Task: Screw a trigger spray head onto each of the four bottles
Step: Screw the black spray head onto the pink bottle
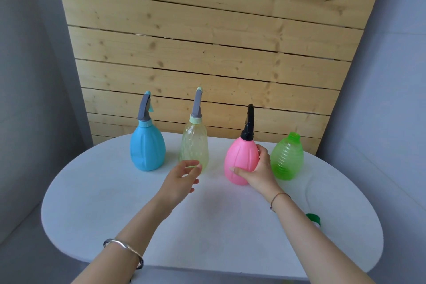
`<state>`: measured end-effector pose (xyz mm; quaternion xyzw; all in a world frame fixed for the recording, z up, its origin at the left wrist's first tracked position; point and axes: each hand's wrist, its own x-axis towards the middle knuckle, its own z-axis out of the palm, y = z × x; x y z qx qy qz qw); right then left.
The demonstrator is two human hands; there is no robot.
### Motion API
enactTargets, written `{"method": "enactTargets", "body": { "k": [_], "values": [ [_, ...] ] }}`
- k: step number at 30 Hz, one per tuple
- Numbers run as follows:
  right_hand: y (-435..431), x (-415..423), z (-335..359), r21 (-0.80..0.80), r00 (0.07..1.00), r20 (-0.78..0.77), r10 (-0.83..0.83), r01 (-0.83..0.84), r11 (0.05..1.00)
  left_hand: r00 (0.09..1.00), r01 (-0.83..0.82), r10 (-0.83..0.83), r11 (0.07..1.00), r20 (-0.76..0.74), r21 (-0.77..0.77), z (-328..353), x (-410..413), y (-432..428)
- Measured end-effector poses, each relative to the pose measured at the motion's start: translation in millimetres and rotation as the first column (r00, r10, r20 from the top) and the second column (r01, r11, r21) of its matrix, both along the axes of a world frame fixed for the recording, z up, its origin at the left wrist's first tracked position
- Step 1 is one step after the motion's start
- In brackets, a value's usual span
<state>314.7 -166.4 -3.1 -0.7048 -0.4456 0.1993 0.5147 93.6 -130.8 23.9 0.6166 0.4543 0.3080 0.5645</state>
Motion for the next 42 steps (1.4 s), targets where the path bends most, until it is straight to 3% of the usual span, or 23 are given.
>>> {"method": "enactTargets", "body": {
  "k": [18,29,35,38,42],
  "values": [
    [2.8,0.5,-0.1,0.014,0.999,-0.031,0.019,-0.018,1.0,1.0,0.028,-0.028,1.0,-0.012,-0.003,-0.6,7.0,-8.0],
    [-0.5,-0.7,5.8,0.004,1.0,0.028,0.01,-0.01,1.0,0.999,0.041,-0.041,0.999,-0.013,0.0,1.7,8.3,-9.3],
    [-16.9,4.9,29.1,0.157,0.945,0.325,-0.03,-0.022,0.987,0.998,0.055,-0.055,0.998,-0.011,0.0,0.0,14.6,-12.7],
    [-25.4,17.2,41.5,0.228,0.923,0.383,-0.043,-0.05,0.972,0.998,0.066,-0.066,0.998,-0.016,0.003,-1.6,17.9,-14.8],
    [-33.9,45.1,45.5,0.253,0.841,0.505,-0.194,0.071,0.965,0.997,0.072,-0.071,0.997,-0.018,0.008,-3.0,22.8,-16.0]
  ]
}}
